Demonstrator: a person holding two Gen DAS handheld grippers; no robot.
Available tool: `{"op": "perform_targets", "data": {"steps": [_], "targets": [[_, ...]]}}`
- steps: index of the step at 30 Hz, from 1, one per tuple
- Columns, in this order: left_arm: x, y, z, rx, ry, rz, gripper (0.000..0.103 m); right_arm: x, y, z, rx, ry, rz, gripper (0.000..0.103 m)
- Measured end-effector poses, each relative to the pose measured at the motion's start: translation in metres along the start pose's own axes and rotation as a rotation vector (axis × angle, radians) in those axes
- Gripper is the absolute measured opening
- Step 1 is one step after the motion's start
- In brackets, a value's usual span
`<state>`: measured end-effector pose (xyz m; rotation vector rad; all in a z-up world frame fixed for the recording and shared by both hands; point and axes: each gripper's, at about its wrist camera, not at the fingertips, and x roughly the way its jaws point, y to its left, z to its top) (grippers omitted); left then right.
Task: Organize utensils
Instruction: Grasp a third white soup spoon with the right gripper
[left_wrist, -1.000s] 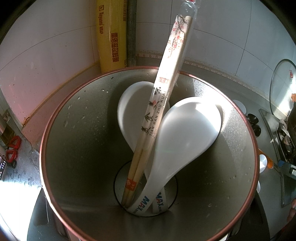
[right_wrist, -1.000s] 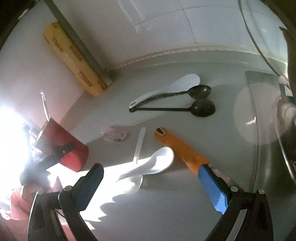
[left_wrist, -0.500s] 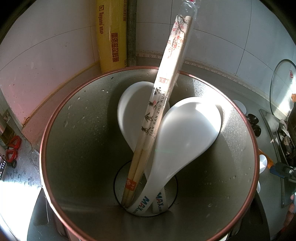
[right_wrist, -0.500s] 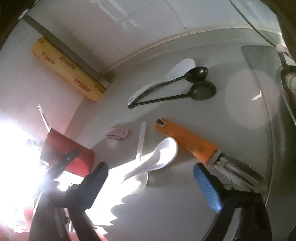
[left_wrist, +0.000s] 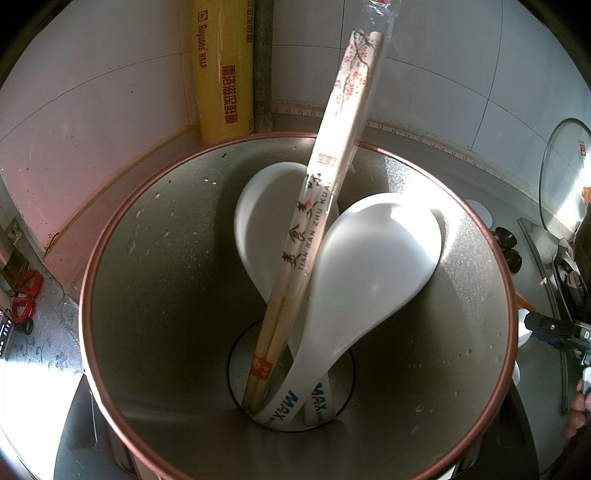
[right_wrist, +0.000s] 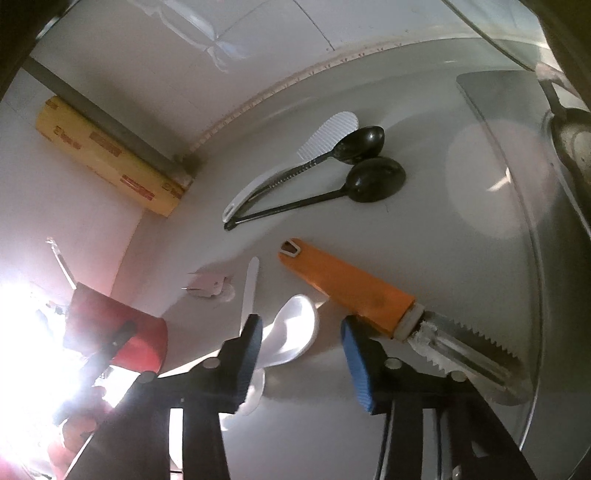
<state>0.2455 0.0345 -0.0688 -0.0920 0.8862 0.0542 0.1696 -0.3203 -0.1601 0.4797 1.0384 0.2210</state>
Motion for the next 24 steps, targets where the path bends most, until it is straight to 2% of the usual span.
{"op": "perform_targets", "data": {"steps": [2, 7, 15, 24], "targets": [[0.000, 0.000, 0.000, 0.000, 0.000, 0.000, 0.090, 0.002, 0.001, 0.001, -0.008, -0.001, -0.007, 0.035], [0.000, 0.000, 0.000, 0.000, 0.000, 0.000, 0.090, 0.009, 0.001, -0.002, -0.030, 0.011, -0.017, 0.010], [0.000, 0.000, 0.000, 0.000, 0.000, 0.000, 0.090, 0.004, 0.001, -0.004, -0.033, -0.021, -0.026, 0.007], [0.000, -0.001, 0.000, -0.002, -0.001, 0.002, 0.090, -0.025, 0.026, 0.003, -0.109, -0.118, -0.035, 0.007]]}}
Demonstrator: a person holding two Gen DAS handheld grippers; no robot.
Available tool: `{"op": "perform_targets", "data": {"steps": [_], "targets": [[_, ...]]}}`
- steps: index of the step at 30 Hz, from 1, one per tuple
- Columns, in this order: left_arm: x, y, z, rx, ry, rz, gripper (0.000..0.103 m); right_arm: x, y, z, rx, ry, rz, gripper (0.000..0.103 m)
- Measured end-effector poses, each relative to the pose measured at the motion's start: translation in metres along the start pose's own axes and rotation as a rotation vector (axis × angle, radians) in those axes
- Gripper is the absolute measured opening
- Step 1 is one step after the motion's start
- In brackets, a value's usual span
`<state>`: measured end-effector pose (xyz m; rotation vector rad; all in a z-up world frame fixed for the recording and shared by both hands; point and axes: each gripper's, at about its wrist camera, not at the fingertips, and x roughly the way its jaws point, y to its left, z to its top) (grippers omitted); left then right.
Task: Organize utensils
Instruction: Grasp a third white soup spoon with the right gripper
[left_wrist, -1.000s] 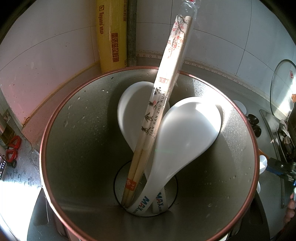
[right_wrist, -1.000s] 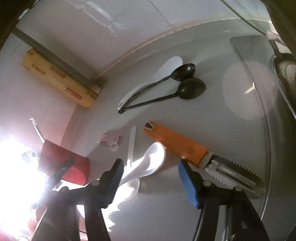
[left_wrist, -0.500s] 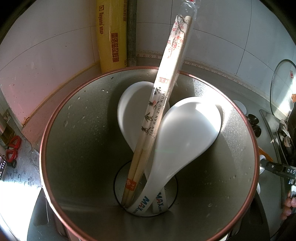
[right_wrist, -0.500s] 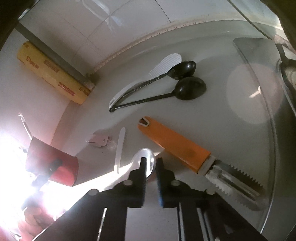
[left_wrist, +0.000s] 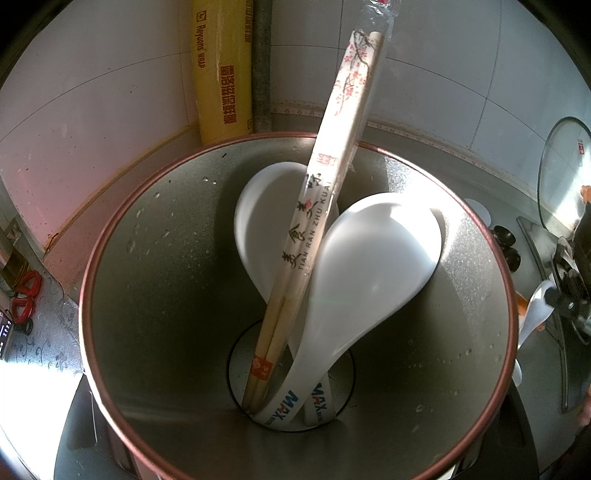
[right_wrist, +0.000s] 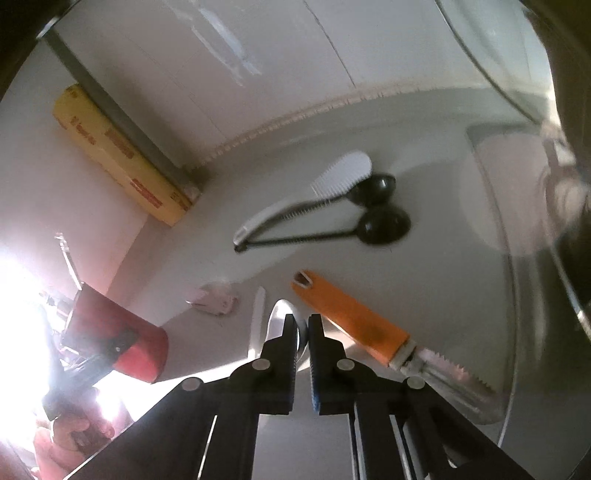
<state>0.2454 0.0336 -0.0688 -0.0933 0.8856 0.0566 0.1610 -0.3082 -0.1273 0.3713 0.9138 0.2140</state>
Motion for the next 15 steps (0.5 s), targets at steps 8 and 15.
{"op": "perform_targets", "data": {"steps": [8, 15], "targets": [[0.000, -0.001, 0.000, -0.001, 0.000, 0.001, 0.090, -0.021, 0.029, 0.018, -0.078, -0.070, 0.029, 0.007], [0.000, -0.001, 0.000, 0.001, 0.000, -0.002, 0.090, -0.051, 0.079, 0.050, -0.203, -0.177, 0.076, 0.007]]}}
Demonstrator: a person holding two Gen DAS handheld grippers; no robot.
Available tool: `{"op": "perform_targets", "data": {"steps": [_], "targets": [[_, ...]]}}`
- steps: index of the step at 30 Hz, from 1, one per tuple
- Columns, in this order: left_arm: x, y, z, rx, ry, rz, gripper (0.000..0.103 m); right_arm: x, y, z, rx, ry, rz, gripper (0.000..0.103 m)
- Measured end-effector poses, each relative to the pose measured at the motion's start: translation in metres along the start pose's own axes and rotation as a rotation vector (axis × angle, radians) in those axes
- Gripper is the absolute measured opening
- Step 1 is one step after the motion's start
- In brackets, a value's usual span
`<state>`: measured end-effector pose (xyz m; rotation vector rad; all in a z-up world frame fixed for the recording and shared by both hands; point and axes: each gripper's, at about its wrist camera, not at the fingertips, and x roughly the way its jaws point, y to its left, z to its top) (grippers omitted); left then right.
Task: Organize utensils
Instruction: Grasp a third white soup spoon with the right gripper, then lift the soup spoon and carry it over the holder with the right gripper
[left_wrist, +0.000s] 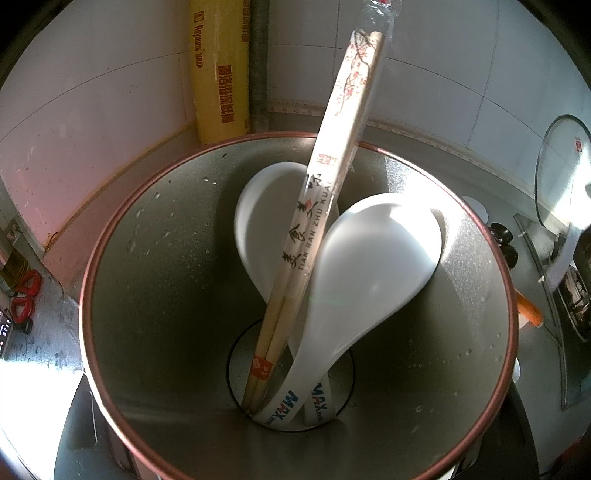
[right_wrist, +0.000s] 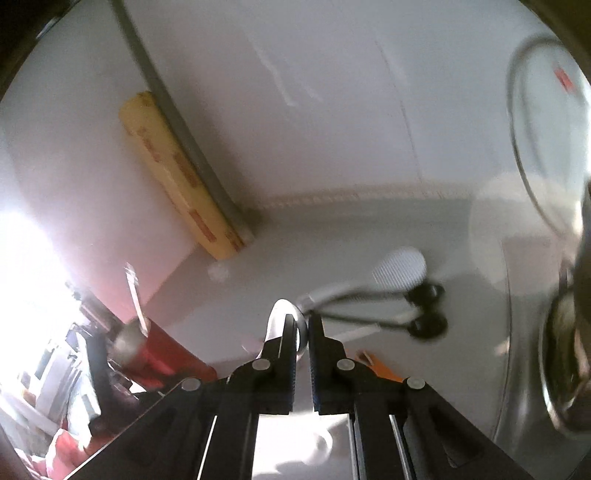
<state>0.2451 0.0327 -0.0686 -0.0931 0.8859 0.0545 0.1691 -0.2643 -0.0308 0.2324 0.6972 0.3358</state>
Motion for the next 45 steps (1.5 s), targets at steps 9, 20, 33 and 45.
{"op": "perform_targets", "data": {"steps": [9, 20, 33, 45], "targets": [[0.000, 0.003, 0.001, 0.012, 0.004, -0.012, 0.090, -0.008, 0.071, 0.046, -0.202, -0.099, 0.087, 0.007], [0.001, 0.007, 0.002, 0.021, 0.003, -0.018, 0.090, 0.010, 0.136, 0.048, -0.378, -0.096, 0.163, 0.006], [0.000, 0.006, 0.002, 0.019, 0.003, -0.017, 0.090, 0.053, 0.157, 0.019, -0.453, 0.038, 0.173, 0.007], [0.000, 0.006, 0.002, 0.018, 0.003, -0.016, 0.090, 0.077, 0.161, -0.005, -0.460, 0.153, 0.195, 0.007]]}}
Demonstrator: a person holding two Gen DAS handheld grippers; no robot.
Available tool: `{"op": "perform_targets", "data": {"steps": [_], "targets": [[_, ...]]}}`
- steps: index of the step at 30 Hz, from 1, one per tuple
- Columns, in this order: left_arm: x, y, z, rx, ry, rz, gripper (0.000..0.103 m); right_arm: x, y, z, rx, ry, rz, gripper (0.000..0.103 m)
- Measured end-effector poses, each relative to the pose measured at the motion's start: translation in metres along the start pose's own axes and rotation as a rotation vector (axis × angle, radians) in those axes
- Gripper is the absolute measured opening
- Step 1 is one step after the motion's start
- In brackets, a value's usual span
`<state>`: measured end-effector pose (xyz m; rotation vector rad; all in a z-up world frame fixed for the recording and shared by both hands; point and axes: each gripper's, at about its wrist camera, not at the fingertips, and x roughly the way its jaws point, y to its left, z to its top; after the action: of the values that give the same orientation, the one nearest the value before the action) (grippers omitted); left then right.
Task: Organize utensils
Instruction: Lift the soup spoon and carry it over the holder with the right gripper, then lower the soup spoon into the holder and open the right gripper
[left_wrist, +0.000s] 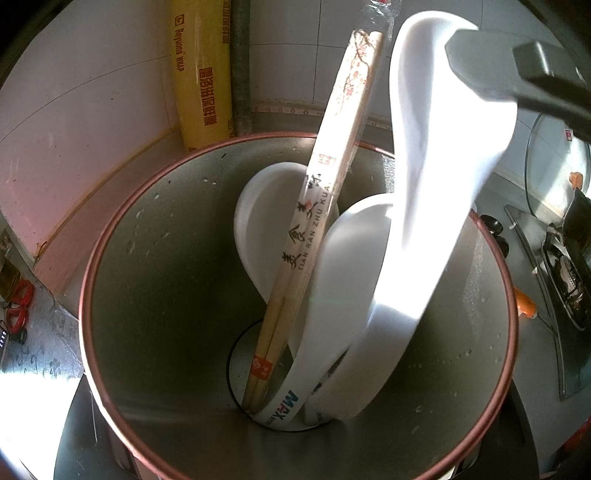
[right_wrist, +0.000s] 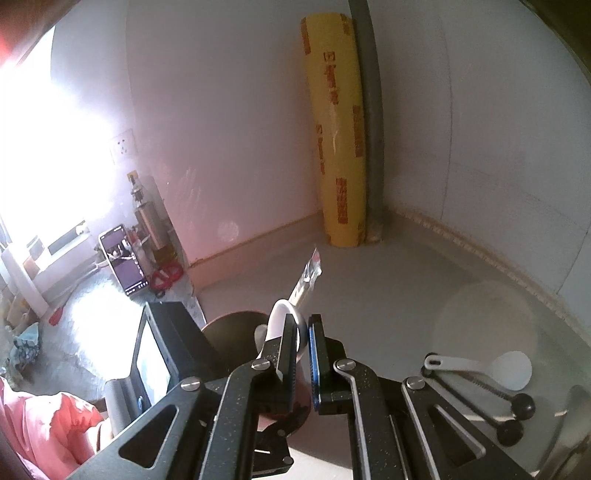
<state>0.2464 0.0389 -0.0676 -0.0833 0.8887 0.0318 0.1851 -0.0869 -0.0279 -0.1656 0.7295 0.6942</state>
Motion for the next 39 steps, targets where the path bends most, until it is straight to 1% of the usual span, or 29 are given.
{"op": "perform_targets", "data": {"steps": [8, 14, 20, 32, 35, 36, 39], "targets": [[0.000, -0.001, 0.000, 0.000, 0.000, 0.000, 0.090, 0.011, 0.003, -0.007, 0.004, 0.048, 0.031, 0.007], [0.000, 0.000, 0.000, 0.001, -0.001, 0.000, 0.090, 0.014, 0.004, -0.009, 0.006, 0.067, 0.044, 0.007], [-0.001, 0.000, -0.001, 0.001, -0.001, 0.000, 0.090, 0.018, 0.005, -0.012, 0.008, 0.100, 0.063, 0.009], [-0.001, 0.000, -0.001, 0.003, -0.002, -0.001, 0.090, 0.016, 0.005, -0.012, 0.010, 0.105, 0.080, 0.012], [0.000, 0.000, -0.001, 0.003, -0.002, -0.001, 0.090, 0.015, 0.005, -0.012, 0.010, 0.104, 0.085, 0.015], [-0.001, -0.001, -0.001, 0.003, -0.002, -0.002, 0.090, 0.013, 0.005, -0.012, 0.008, 0.098, 0.084, 0.017], [-0.001, 0.000, 0.000, 0.003, -0.001, 0.000, 0.090, 0.009, 0.004, -0.011, 0.007, 0.089, 0.079, 0.018]]}}
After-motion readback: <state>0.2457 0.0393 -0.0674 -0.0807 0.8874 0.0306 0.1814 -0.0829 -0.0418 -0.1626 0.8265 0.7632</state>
